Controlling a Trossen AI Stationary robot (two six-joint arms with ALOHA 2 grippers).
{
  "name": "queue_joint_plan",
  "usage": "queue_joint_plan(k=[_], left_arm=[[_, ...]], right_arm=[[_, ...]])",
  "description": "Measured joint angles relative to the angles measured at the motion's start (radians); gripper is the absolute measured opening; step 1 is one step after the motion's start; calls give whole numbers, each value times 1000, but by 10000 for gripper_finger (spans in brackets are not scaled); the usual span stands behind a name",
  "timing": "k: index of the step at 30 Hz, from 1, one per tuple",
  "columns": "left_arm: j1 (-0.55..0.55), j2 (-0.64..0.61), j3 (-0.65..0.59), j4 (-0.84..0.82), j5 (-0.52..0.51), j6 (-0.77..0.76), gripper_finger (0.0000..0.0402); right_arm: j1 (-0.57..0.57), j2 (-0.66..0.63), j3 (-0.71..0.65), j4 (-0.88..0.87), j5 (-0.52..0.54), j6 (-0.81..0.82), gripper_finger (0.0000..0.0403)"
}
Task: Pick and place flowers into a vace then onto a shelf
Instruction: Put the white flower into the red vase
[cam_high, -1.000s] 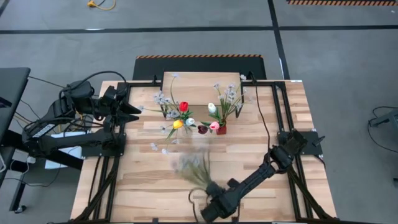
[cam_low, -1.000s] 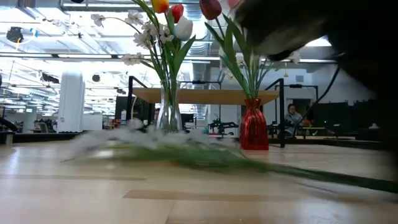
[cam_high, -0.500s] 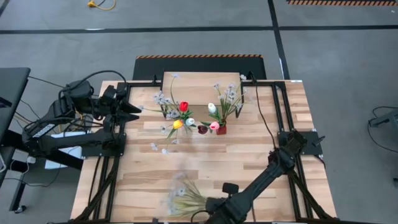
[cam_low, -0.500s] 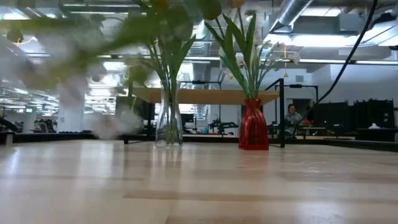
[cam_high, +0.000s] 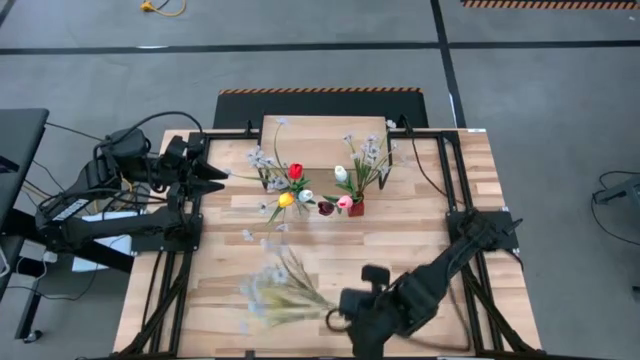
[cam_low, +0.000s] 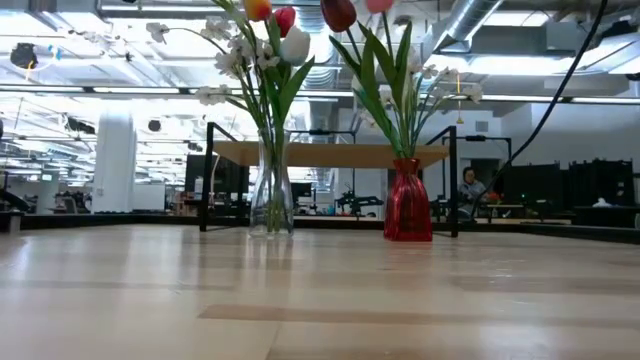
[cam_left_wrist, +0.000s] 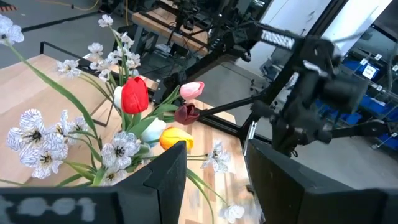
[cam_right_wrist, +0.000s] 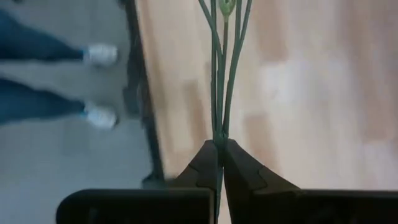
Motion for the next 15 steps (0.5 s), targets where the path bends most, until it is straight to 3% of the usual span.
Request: queue_joint_plan(k=[5, 10, 15], left_arm=[[0, 0, 0, 11, -1, 0, 157], [0, 0, 0, 52, -2, -1, 157], [0, 0, 0, 130, -3, 11, 157]], right_arm=[[-28, -85, 0, 71, 142, -120, 0], [-69, -162, 0, 253, 281, -352, 0], [-118, -213, 0, 458, 311, -626, 0]])
